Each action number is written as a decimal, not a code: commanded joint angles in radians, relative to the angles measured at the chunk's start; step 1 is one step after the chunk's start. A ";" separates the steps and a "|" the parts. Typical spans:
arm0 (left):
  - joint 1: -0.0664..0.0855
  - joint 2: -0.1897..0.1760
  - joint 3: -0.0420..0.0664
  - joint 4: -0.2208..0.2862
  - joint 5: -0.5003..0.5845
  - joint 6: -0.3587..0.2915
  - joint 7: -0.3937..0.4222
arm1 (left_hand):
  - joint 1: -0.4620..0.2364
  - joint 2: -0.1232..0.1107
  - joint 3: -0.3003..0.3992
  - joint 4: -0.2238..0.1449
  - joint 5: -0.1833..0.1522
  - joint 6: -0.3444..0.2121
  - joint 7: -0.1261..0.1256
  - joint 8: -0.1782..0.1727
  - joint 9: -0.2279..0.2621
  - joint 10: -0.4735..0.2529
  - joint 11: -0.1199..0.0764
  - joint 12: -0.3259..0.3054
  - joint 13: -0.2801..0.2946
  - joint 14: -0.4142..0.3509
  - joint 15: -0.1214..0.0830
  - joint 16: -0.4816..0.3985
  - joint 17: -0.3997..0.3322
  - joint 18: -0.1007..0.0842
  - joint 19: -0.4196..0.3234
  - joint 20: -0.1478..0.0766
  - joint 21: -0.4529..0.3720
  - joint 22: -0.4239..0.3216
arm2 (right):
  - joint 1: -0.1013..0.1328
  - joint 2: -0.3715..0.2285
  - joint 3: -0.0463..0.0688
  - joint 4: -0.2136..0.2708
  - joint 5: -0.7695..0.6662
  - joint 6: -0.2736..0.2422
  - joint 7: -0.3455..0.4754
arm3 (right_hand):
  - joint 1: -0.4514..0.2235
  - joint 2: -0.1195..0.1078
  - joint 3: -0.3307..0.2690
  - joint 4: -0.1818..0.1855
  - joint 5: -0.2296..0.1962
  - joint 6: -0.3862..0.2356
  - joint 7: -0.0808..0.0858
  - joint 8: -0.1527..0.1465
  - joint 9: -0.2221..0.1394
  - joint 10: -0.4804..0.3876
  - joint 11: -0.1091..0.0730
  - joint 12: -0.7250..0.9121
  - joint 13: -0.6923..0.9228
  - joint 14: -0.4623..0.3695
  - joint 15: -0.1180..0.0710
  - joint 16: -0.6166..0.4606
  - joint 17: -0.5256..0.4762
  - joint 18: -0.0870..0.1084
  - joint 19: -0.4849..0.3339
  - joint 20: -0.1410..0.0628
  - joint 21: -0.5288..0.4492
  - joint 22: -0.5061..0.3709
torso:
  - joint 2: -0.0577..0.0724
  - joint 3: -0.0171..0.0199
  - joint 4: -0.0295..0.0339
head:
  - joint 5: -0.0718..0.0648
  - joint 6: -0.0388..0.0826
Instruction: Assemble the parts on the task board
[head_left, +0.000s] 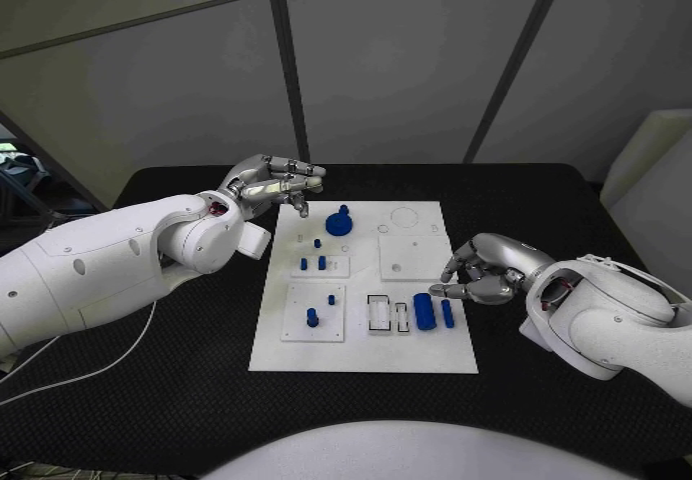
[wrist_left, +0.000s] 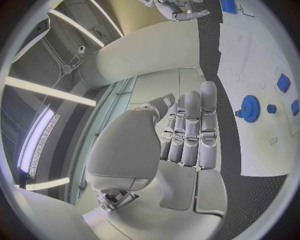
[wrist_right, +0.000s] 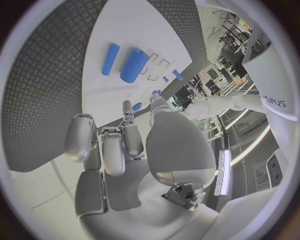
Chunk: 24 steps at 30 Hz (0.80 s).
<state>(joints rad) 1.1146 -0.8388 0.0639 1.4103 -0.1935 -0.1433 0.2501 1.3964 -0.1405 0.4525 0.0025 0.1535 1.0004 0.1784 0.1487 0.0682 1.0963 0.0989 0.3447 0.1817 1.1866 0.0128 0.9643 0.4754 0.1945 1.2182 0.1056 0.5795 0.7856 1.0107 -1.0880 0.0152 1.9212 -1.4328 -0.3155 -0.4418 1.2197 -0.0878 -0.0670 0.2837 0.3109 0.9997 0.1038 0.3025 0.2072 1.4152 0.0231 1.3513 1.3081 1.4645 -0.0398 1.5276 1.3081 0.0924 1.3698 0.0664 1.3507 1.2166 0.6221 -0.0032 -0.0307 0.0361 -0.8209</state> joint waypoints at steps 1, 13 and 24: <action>0.002 0.001 0.000 0.003 0.004 -0.001 0.006 | -0.002 0.007 -0.005 0.001 -0.005 -0.007 0.002 0.007 0.001 -0.008 -0.001 0.005 0.001 -0.003 0.001 0.001 -0.001 -0.013 -0.005 0.001 -0.005 -0.002 | -0.013 0.011 -0.002 -0.005 -0.040 0.030 -0.095 | -0.007 0.002 -0.011 0.005 0.009 -0.009 -0.001 0.008 0.005 0.009 0.001 0.004 0.019 0.089 -0.004 0.005 0.175 -0.017 0.007 0.000 0.008 0.003 | 0.001 0.0010 0.0000 | 0.002 -0.001; 0.002 -0.001 0.000 0.004 0.004 0.000 0.007 | -0.002 0.007 -0.005 0.001 -0.005 -0.007 0.002 0.007 0.001 -0.008 -0.001 0.005 0.001 -0.003 0.001 0.001 -0.001 -0.013 -0.005 0.001 -0.005 -0.002 | -0.057 0.059 -0.004 -0.031 -0.060 0.037 -0.121 | -0.013 0.011 -0.026 0.007 0.020 -0.013 -0.002 0.018 0.015 0.008 0.001 0.003 0.021 0.090 -0.004 0.007 0.179 -0.018 0.009 0.000 0.011 0.008 | 0.002 0.0013 -0.0010 | 0.003 -0.006; 0.002 -0.002 0.000 0.003 0.004 0.001 0.006 | -0.002 0.007 -0.005 0.001 -0.005 -0.007 0.002 0.007 0.001 -0.008 -0.001 0.005 0.001 -0.003 0.001 0.001 -0.001 -0.013 -0.005 0.001 -0.005 -0.002 | -0.082 0.096 -0.004 -0.054 -0.075 0.032 -0.119 | -0.013 0.021 -0.033 0.007 0.026 -0.014 -0.003 0.026 0.022 0.009 0.000 0.005 0.026 0.090 -0.004 0.007 0.180 -0.018 0.008 0.000 0.010 0.008 | 0.002 0.0018 -0.0006 | 0.008 -0.011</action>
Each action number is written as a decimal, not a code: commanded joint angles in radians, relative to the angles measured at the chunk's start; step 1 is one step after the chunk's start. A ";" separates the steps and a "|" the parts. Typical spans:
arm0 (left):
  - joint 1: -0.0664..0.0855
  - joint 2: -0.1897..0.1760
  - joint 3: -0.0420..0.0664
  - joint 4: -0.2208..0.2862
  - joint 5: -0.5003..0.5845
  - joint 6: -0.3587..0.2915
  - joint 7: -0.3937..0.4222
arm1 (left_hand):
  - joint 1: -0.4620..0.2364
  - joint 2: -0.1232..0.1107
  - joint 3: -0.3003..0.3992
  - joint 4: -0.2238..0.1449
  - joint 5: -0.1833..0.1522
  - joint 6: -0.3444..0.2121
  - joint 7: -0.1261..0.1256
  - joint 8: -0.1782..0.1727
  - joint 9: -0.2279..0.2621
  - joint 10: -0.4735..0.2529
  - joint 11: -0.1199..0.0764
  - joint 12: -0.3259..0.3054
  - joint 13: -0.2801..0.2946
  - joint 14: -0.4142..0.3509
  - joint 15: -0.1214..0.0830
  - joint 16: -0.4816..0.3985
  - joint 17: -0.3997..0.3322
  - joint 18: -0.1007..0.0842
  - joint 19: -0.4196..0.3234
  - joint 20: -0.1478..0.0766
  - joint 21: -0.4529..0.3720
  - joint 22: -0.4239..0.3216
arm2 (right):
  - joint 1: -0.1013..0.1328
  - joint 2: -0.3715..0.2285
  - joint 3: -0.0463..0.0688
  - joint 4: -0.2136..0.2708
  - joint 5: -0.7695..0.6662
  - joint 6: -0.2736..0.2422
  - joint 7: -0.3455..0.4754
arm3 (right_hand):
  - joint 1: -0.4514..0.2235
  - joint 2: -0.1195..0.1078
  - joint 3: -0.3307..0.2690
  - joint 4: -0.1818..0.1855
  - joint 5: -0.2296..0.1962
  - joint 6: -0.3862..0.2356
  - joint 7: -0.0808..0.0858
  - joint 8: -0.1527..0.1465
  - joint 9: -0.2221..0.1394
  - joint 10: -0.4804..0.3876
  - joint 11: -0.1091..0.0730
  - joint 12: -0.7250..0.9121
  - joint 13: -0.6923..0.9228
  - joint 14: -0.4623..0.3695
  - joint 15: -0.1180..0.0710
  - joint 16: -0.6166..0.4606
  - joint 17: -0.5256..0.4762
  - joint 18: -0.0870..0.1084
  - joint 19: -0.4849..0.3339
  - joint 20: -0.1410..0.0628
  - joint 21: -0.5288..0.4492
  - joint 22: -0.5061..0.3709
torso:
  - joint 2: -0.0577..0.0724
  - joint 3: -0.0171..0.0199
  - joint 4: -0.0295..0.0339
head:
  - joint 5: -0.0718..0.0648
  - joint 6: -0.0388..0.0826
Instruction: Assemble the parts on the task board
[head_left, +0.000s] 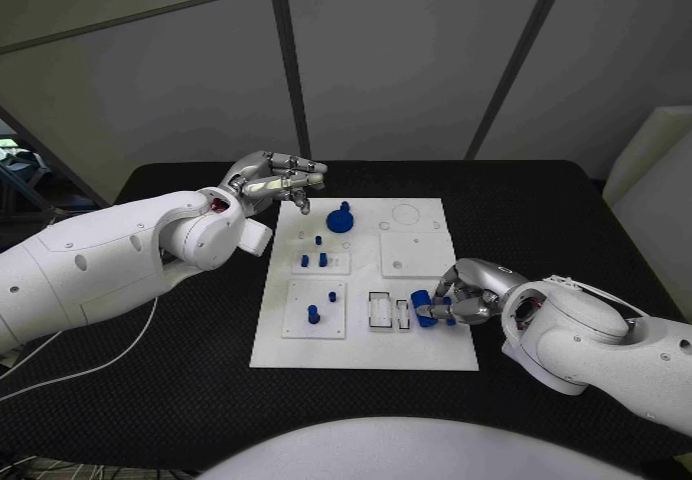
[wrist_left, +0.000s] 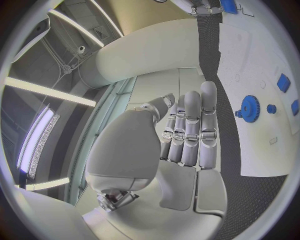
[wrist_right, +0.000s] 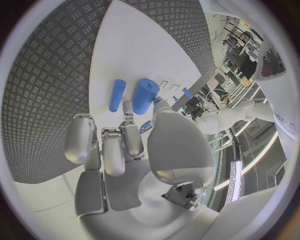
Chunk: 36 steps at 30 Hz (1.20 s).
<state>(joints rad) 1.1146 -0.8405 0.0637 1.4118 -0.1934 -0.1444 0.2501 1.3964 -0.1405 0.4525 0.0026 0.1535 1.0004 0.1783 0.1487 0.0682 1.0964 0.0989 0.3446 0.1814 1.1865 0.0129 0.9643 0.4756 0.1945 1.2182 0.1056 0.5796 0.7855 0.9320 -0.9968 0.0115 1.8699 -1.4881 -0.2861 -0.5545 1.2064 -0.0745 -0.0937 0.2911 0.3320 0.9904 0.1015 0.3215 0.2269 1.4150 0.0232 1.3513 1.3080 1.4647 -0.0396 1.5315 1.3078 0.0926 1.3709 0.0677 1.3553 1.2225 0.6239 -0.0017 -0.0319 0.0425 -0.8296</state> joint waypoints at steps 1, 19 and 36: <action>0.002 0.000 0.001 0.002 0.004 0.003 0.006 | -0.002 0.007 -0.005 0.001 -0.005 -0.007 0.002 0.007 0.001 -0.008 -0.001 0.005 0.001 -0.003 0.001 0.001 -0.001 -0.013 -0.005 0.001 -0.005 -0.002 | -0.004 0.007 0.000 -0.005 -0.021 0.001 -0.006 | 0.001 0.010 -0.007 -0.001 0.007 -0.005 -0.001 0.009 0.004 0.010 0.000 0.007 0.028 0.090 -0.005 0.004 0.181 -0.018 0.007 -0.001 0.006 0.002 | 0.000 0.0004 0.0004 | 0.003 -0.003; 0.002 -0.001 0.001 0.002 0.004 0.004 0.005 | -0.002 0.007 -0.005 0.001 -0.005 -0.007 0.002 0.007 0.001 -0.008 -0.001 0.005 0.001 -0.003 0.001 0.001 -0.001 -0.013 -0.005 0.001 -0.005 -0.002 | -0.018 0.042 0.000 -0.037 -0.042 0.007 -0.012 | 0.059 0.044 -0.023 -0.007 0.096 -0.009 -0.008 0.043 0.039 0.016 -0.006 0.012 0.047 0.090 -0.009 0.006 0.186 -0.019 0.008 -0.005 0.010 0.010 | -0.001 -0.0011 0.0003 | 0.004 -0.009; 0.001 0.003 0.001 -0.001 0.004 0.006 0.004 | -0.002 0.007 -0.005 0.001 -0.005 -0.007 0.002 0.007 0.001 -0.008 -0.001 0.005 0.001 -0.003 0.001 0.001 -0.001 -0.013 -0.005 0.001 -0.005 -0.002 | -0.019 0.003 0.001 0.052 0.012 -0.181 0.006 | 0.067 0.066 -0.044 0.000 0.180 0.005 -0.018 0.063 0.070 0.034 -0.016 0.026 0.070 0.094 -0.017 0.013 0.203 -0.024 0.022 -0.012 0.026 0.036 | -0.001 -0.0017 0.0024 | 0.000 -0.004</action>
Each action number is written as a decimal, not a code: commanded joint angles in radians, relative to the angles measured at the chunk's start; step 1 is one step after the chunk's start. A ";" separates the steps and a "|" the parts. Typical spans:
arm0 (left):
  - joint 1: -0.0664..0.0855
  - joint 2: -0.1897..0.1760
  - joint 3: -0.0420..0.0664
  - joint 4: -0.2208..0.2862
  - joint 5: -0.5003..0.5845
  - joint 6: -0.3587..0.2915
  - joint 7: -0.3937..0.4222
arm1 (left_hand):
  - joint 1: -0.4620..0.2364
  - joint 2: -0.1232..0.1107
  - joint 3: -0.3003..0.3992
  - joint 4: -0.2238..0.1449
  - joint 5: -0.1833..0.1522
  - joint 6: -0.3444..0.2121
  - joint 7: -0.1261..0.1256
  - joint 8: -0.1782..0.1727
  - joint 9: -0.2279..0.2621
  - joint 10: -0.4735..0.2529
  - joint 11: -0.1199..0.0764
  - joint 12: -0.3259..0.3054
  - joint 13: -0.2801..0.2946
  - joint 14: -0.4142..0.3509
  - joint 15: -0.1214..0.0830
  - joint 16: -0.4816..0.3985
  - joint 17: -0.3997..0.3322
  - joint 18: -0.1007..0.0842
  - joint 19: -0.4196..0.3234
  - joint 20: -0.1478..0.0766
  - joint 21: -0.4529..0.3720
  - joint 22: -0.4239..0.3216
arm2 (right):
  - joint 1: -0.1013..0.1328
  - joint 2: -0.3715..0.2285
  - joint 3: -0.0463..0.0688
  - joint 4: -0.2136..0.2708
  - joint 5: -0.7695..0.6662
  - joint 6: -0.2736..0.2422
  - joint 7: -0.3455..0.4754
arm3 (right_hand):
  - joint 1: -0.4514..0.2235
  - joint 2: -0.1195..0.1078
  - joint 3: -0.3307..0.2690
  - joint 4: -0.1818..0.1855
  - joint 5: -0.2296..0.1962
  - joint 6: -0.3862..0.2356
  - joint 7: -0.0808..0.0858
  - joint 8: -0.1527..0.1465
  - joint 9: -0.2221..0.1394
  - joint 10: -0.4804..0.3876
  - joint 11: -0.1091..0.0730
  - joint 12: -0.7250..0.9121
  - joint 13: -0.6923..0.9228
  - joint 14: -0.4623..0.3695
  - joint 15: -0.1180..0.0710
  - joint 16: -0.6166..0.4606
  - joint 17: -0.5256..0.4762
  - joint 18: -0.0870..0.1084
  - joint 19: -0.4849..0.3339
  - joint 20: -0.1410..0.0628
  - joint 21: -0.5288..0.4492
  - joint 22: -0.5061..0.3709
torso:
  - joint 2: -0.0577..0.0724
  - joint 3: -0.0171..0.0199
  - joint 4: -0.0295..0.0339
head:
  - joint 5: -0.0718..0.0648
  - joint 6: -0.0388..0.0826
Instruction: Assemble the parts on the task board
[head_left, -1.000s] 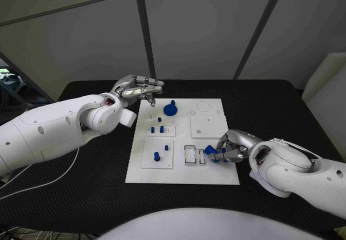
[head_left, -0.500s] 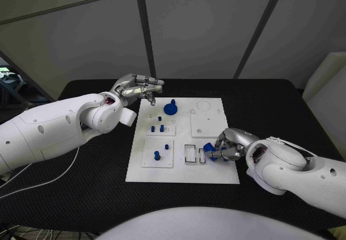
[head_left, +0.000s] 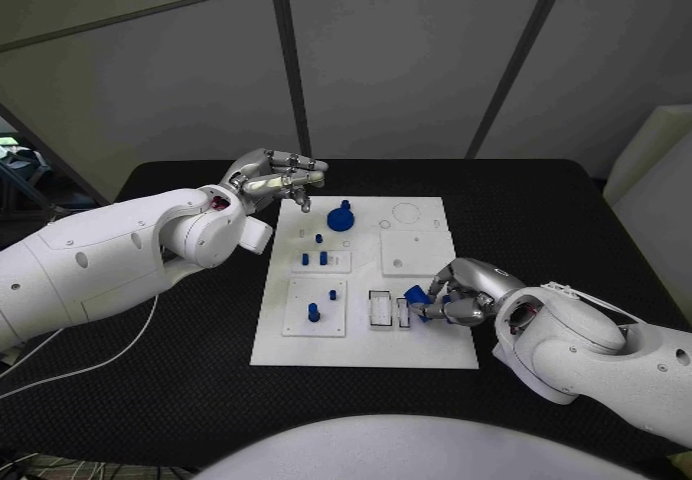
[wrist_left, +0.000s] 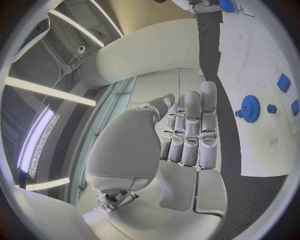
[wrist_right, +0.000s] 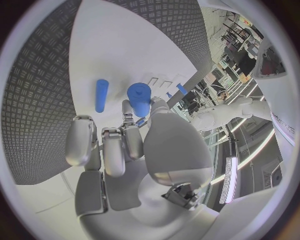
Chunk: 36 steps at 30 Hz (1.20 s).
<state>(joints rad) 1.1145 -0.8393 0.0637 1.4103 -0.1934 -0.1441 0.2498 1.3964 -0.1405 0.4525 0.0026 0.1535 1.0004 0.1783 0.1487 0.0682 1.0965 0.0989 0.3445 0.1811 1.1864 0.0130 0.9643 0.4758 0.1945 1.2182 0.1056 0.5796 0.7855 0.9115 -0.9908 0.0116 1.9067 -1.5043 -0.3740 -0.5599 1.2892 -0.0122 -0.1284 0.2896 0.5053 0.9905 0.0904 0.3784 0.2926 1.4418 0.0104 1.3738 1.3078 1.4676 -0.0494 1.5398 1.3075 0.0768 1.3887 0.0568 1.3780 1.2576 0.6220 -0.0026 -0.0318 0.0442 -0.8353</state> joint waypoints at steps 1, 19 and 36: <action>0.002 0.002 0.001 0.000 0.004 0.006 0.005 | -0.002 0.007 -0.005 0.001 -0.005 -0.007 0.002 0.007 0.001 -0.009 -0.001 0.005 0.001 -0.003 0.001 0.001 -0.002 -0.013 -0.005 0.001 -0.005 -0.002 | 0.002 -0.003 0.001 0.020 0.030 -0.101 0.012 | -0.022 0.003 -0.013 0.001 0.009 0.006 -0.007 0.006 0.006 0.007 -0.003 0.002 0.070 0.091 -0.008 0.005 0.204 -0.008 0.005 -0.002 0.004 0.001 | 0.001 -0.0010 0.0023 | -0.002 0.003; 0.002 0.008 0.000 -0.001 0.004 0.008 0.002 | -0.002 0.007 -0.006 0.001 -0.005 -0.007 0.002 0.009 0.001 -0.010 -0.001 0.009 0.002 -0.004 0.001 0.002 -0.003 -0.012 -0.006 0.001 -0.006 -0.002 | 0.003 0.078 0.003 -0.004 0.050 -0.006 -0.025 | -0.071 0.014 -0.043 0.003 0.002 0.020 -0.015 0.010 0.024 0.005 -0.009 -0.010 0.065 0.090 -0.012 0.004 0.201 -0.007 0.001 -0.005 0.001 -0.002 | 0.002 -0.0005 0.0015 | 0.005 -0.001; 0.002 0.003 0.000 0.001 0.004 0.006 0.002 | -0.002 0.007 -0.006 0.001 -0.005 -0.009 0.002 0.009 0.001 -0.012 -0.001 0.010 0.002 -0.004 0.001 0.002 -0.003 -0.012 -0.006 0.001 -0.006 -0.002 | 0.004 0.140 0.004 -0.038 0.041 0.024 -0.067 | -0.112 0.033 -0.063 0.003 0.006 0.037 -0.024 0.017 0.042 0.004 -0.017 -0.023 0.058 0.091 -0.019 0.004 0.202 -0.008 0.003 -0.011 0.002 0.001 | 0.002 0.0003 0.0003 | 0.010 -0.003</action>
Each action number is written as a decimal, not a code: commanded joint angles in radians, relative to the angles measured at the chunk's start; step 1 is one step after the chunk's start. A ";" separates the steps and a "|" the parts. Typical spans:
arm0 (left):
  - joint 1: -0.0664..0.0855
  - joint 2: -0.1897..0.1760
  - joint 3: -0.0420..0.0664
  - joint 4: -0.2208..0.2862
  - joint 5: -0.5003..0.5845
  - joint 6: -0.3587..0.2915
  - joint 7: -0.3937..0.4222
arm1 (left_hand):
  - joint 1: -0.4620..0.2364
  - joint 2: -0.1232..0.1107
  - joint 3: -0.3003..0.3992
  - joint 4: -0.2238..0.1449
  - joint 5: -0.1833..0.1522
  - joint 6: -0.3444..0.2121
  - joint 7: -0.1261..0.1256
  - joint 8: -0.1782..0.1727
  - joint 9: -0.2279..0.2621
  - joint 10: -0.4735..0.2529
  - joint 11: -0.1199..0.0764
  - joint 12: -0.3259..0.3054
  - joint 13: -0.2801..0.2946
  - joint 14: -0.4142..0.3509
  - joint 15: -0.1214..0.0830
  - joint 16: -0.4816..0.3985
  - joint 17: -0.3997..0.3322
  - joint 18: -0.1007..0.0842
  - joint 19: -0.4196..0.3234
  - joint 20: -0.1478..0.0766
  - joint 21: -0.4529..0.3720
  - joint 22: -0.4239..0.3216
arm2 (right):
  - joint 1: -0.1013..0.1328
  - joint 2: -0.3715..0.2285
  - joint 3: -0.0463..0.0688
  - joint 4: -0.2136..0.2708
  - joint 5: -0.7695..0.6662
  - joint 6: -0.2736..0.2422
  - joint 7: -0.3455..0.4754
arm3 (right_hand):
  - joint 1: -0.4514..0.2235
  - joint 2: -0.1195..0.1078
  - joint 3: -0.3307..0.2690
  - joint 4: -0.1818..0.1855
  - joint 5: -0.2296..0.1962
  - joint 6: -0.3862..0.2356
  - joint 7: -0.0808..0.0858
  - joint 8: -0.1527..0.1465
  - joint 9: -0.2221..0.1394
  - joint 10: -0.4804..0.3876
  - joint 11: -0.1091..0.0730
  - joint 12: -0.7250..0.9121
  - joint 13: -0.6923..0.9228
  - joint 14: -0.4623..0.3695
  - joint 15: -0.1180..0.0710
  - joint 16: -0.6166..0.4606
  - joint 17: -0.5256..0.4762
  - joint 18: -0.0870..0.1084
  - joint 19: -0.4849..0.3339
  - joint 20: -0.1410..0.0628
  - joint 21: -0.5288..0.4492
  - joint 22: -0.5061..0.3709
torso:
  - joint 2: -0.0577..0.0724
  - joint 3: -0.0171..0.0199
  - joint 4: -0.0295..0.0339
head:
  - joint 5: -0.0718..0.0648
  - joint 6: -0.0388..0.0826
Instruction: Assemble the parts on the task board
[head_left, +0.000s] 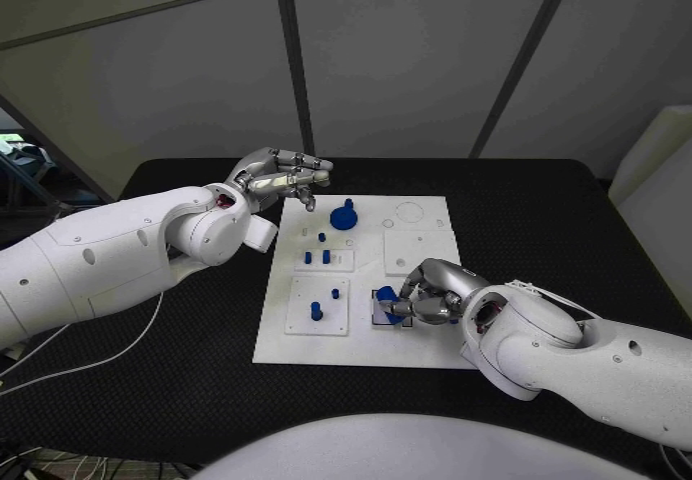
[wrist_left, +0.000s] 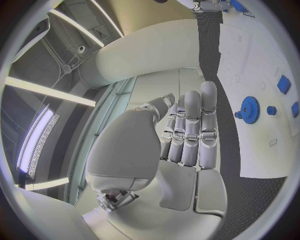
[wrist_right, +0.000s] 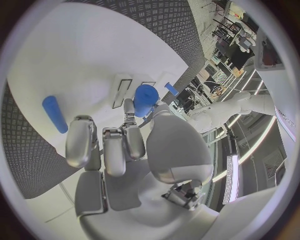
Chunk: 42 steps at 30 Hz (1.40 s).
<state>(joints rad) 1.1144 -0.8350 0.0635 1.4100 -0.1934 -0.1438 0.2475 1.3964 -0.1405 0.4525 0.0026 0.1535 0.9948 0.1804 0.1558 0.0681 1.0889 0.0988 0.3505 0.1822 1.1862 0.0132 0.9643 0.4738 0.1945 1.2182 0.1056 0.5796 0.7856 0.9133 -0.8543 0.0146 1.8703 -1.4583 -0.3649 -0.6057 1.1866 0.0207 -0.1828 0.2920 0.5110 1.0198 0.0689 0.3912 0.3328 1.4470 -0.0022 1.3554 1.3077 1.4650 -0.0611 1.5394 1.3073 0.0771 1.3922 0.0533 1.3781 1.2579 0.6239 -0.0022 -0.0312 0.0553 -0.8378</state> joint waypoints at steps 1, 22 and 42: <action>0.002 -0.001 0.001 0.001 0.004 0.005 0.004 | -0.002 0.007 -0.006 0.001 -0.005 -0.003 0.000 0.002 0.001 -0.004 -0.001 0.004 0.001 -0.004 0.001 0.002 -0.002 -0.012 -0.006 0.001 -0.006 -0.002 | 0.002 0.005 0.001 -0.003 -0.005 0.014 -0.023 | -0.014 0.001 -0.011 0.001 -0.002 0.008 -0.003 0.004 0.003 -0.001 -0.005 -0.006 0.057 0.093 -0.007 0.004 0.202 -0.008 -0.001 -0.008 0.002 0.000 | 0.000 -0.0001 -0.0004 | -0.001 -0.001; 0.002 -0.003 0.001 0.002 0.004 0.009 0.004 | -0.007 0.007 -0.009 0.003 -0.005 -0.006 0.001 0.003 0.001 -0.008 0.001 0.007 0.002 -0.004 0.002 0.003 -0.003 -0.013 -0.006 0.002 -0.006 -0.002 | 0.002 0.016 0.001 -0.005 -0.027 -0.042 0.008 | -0.208 -0.017 -0.061 0.000 -0.313 -0.009 0.001 0.003 0.054 -0.024 -0.001 -0.067 0.022 0.092 -0.004 0.002 0.200 -0.005 -0.011 -0.006 -0.011 -0.013 | 0.000 0.0007 -0.0008 | 0.002 -0.002; 0.001 -0.003 0.000 -0.001 0.004 0.009 0.003 | -0.007 0.008 -0.009 0.004 -0.005 -0.007 0.001 0.003 0.001 -0.009 0.000 0.009 0.002 -0.004 0.002 0.004 -0.004 -0.012 -0.006 0.002 -0.007 -0.002 | 0.002 -0.023 0.000 0.034 -0.036 -0.002 0.075 | 0.094 -0.019 -0.011 -0.108 -0.277 0.002 -0.008 0.021 0.099 -0.003 -0.010 -0.040 0.055 0.094 -0.012 0.004 0.206 -0.007 -0.005 -0.012 -0.007 -0.002 | 0.000 0.0007 -0.0012 | 0.002 -0.004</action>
<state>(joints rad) 1.1144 -0.8382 0.0633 1.4088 -0.1934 -0.1430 0.2466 1.3924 -0.1365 0.4496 0.0056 0.1535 0.9949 0.1802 0.1558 0.0682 1.0893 0.0989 0.3554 0.1828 1.1859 0.0135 0.9643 0.4713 0.1945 1.2182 0.1056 0.5796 0.7847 0.9139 -0.8758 0.0150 1.9009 -1.4821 -0.3801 -0.5515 1.2739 -0.0021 -0.1937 0.1897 0.2379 1.0226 0.0655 0.4058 0.4306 1.4346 -0.0110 1.3096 1.3088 1.4650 -0.0681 1.5394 1.3077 0.0773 1.3849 0.0461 1.3701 1.2547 0.6231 -0.0012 -0.0325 0.0569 -0.8422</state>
